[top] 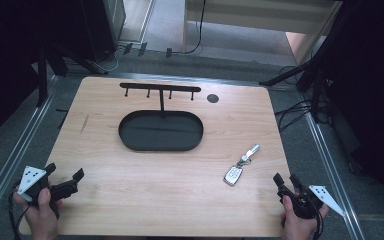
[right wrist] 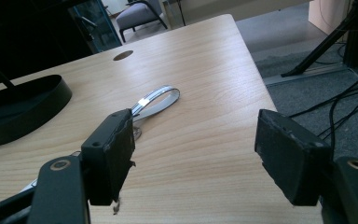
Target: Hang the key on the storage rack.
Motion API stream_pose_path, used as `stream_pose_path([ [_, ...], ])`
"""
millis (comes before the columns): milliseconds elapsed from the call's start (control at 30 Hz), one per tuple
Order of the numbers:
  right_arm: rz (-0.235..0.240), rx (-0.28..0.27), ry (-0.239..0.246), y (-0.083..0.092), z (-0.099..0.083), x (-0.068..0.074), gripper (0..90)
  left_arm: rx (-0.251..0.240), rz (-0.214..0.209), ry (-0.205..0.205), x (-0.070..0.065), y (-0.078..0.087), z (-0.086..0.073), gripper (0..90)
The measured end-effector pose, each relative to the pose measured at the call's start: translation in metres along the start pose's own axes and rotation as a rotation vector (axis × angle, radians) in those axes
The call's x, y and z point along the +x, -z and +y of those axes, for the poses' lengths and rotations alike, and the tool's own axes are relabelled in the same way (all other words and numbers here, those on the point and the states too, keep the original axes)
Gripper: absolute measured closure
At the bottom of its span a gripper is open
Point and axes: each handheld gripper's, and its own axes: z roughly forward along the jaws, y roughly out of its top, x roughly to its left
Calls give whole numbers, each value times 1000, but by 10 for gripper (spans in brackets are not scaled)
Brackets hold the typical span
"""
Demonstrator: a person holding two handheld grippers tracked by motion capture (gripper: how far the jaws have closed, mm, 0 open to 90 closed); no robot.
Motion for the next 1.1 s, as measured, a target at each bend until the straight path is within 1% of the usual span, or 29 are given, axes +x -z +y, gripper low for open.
stream_pose_path([
  [67,-1,0,0,0,0,0,282,0,1,-1,0,0,0,0],
  [100,-1,0,13,-2,-1,1,282,-1,0,-3,0,0,0,0],
  [233,-4,13,15,-2,-1,2,285,-3,-5,1,0,1,0,0],
  [333,-12,16,10,-3,0,1,325,-3,-8,8,1,1,0,0],
  [400,-17,33,2,-4,0,1,343,-3,-7,9,1,1,0,0],
  [467,-24,67,16,-6,1,2,347,-3,-8,9,1,1,0,0],
  [500,-34,76,21,-6,1,2,355,-2,-8,9,1,1,0,0],
  [533,-34,76,21,-6,1,2,355,-2,-8,9,1,1,0,0],
  [567,-59,120,52,-9,3,4,369,-3,-9,11,1,1,0,0],
  [633,-77,156,84,-13,6,6,369,-2,-11,11,2,1,0,0],
  [667,-77,156,84,-13,6,6,369,-2,-14,11,2,1,0,0],
  [700,-83,174,93,-15,7,8,370,-3,-14,13,2,1,0,0],
  [833,-97,219,129,-25,18,20,370,-2,-15,9,2,1,0,0],
  [867,-113,243,143,-31,26,27,370,-1,-14,8,2,1,0,0],
  [933,-121,269,163,-38,36,33,370,3,-16,7,2,0,0,0],
  [1033,-144,302,175,-47,50,41,372,4,-20,9,2,0,0,0],
  [1067,-144,302,175,-47,50,41,372,4,-20,9,2,0,0,0],
  [1100,-164,335,181,-55,61,45,372,4,-20,10,2,0,0,0],
])
